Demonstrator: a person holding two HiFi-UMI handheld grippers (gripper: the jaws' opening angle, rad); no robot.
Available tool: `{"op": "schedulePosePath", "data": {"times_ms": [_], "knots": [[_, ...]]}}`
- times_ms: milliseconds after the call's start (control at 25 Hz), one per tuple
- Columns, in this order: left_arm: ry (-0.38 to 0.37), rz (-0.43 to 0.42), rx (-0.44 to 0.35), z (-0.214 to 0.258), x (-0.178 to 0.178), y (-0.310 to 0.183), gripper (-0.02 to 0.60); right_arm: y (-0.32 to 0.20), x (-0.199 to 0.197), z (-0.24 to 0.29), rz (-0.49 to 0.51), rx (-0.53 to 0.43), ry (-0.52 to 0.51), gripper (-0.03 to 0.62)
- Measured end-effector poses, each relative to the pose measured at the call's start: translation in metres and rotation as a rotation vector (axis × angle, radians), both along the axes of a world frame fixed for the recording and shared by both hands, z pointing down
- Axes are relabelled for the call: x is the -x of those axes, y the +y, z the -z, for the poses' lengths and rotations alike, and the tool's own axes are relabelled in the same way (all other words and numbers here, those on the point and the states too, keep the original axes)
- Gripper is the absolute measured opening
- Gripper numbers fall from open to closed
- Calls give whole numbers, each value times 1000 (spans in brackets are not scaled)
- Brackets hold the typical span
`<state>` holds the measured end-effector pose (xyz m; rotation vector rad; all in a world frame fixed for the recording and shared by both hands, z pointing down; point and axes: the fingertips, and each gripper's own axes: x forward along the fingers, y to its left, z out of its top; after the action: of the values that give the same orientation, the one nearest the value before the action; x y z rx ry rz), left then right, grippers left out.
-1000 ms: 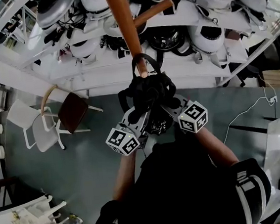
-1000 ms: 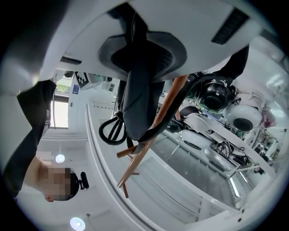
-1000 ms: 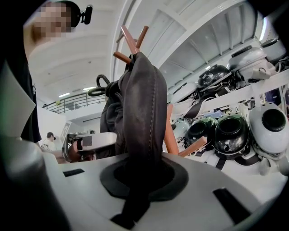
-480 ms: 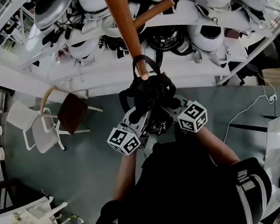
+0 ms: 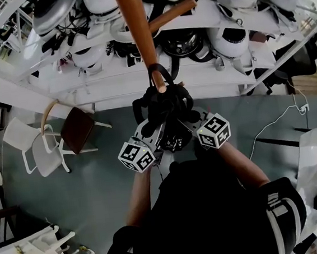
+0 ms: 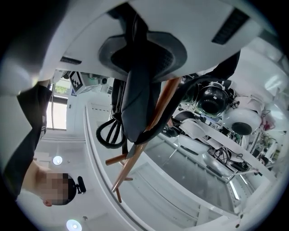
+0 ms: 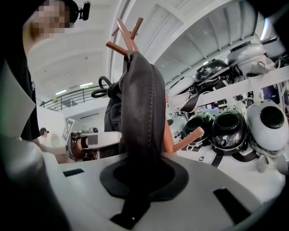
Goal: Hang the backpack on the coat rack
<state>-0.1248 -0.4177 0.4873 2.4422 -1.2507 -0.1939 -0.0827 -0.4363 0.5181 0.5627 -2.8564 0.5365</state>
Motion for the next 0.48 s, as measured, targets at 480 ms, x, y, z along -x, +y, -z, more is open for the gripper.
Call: {"op": "schedulePosePath", "data": {"times_ms": [480], "knots": [[-62,-3,-52,-11,12,-6,89,0,-1,-11,-16,-78,10,92]]}}
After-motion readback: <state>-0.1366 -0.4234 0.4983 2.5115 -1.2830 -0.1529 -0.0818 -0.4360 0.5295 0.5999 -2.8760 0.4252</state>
